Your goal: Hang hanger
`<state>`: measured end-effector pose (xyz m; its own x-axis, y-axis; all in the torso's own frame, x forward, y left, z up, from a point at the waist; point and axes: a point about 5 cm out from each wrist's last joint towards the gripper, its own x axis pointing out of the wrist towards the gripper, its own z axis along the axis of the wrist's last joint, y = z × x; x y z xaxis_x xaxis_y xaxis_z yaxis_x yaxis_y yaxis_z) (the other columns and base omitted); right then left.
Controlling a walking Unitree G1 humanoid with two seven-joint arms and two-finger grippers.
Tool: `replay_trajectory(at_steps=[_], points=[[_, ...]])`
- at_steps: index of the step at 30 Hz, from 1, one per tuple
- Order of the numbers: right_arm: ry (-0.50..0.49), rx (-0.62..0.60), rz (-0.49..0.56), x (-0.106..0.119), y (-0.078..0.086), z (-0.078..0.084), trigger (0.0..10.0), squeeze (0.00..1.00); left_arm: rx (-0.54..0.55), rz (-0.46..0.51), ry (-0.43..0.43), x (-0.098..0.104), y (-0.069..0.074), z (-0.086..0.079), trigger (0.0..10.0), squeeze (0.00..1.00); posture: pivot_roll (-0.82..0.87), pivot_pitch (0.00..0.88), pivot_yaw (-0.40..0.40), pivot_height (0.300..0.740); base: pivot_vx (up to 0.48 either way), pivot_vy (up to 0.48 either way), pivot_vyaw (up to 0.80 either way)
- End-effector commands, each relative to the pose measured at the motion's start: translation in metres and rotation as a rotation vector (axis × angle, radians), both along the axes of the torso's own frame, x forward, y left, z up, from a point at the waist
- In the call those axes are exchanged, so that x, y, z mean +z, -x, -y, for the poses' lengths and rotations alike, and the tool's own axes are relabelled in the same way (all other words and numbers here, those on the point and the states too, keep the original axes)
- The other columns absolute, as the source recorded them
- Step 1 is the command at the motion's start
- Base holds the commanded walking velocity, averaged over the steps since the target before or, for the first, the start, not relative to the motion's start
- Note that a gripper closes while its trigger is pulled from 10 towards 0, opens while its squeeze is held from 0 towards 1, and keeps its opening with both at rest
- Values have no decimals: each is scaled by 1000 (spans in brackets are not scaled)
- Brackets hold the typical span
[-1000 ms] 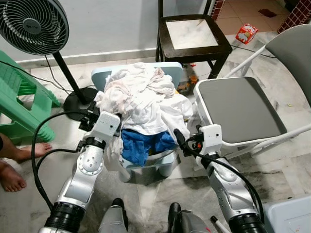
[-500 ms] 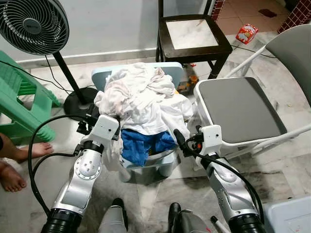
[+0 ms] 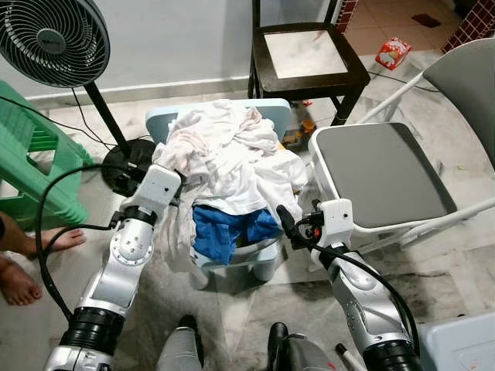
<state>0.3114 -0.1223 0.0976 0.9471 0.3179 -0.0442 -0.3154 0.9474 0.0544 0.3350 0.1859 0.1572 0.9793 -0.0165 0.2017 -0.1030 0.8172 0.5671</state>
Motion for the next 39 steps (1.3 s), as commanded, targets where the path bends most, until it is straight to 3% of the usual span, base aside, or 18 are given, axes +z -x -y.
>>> replay_trajectory(at_steps=[1, 2, 3, 4, 5, 10, 11, 12, 13, 18, 21, 22, 23, 24, 30, 31, 39], points=[[-1, -14, -24, -8, 4, 3, 10000, 0, 18, -10, -3, -4, 4, -5, 10000, 0, 231, 327, -12, 740, 0, 0, 0], [-2, -13, -25, -8, 4, 2, 10000, 0, 15, -7, -1, -5, 4, -6, 7765, 0, 234, 326, -12, 740, 0, 0, 0], [-2, -13, -25, -8, 4, 2, 10000, 0, 15, -7, -1, -5, 4, -6, 7765, 0, 234, 326, -12, 740, 0, 0, 0], [-3, -12, -24, -8, 3, 1, 10000, 0, 10, -3, 9, -5, 4, -6, 588, 0, 235, 326, -13, 740, 0, 0, 0], [-3, -11, -23, -7, 3, 1, 10000, 0, 6, -3, 12, -5, 4, -6, 0, 0, 237, 325, -14, 740, 0, 0, 0], [-3, -7, -21, -6, 2, 0, 10000, 0, -23, 0, 21, -3, 4, 1, 0, 0, 239, 324, -15, 740, 0, 0, 0], [-2, -8, -21, -6, 1, 1, 10000, 0, -36, -7, 20, -5, 4, 6, 7569, 0, 239, 325, -18, 740, 0, 0, 0], [-2, -8, -21, -6, 1, 1, 10000, 0, -36, -7, 20, -5, 4, 6, 7569, 0, 239, 325, -18, 740, 0, 0, 0], [-1, -8, -20, -6, 1, 1, 10000, 0, -61, -10, 28, -6, 5, 12, 10000, 0, 236, 324, -20, 740, 0, 0, 0], [3, -9, -17, -5, 0, 3, 10000, 0, -145, -39, 58, -15, 11, 38, 10000, 0, 229, 321, -22, 740, 0, 0, 0], [5, -11, -16, -5, 0, 3, 10000, 0, -170, -47, 69, -17, 14, 45, 10000, 0, 227, 320, -22, 740, 0, 0, 0], [6, -12, -16, -5, 0, 4, 10000, 0, -173, -50, 79, -18, 16, 46, 10000, 90, 223, 318, -23, 740, 0, 0, 0], [7, -13, -16, -5, 0, 4, 10000, 0, -172, -52, 91, -19, 17, 46, 10000, 812, 223, 318, -24, 740, 0, 0, 0], [7, -14, -16, -5, 0, 5, 10000, 0, -172, -52, 94, -20, 18, 46, 10000, 1000, 223, 318, -24, 740, 0, 0, 0], [9, -11, -16, -5, 0, 4, 10000, 0, -147, -57, 87, -21, 23, 42, 10000, 1000, 228, 317, -28, 740, 0, 0, 0], [9, -10, -17, -5, 0, 4, 10000, 0, -146, -59, 86, -21, 23, 41, 10000, 0, 229, 318, -27, 740, 0, 0, 0], [8, -4, -17, -5, -1, 3, 10000, 0, -120, -81, 87, -22, 14, 35, 10000, 0, 226, 322, -31, 740, 0, 0, 0]])
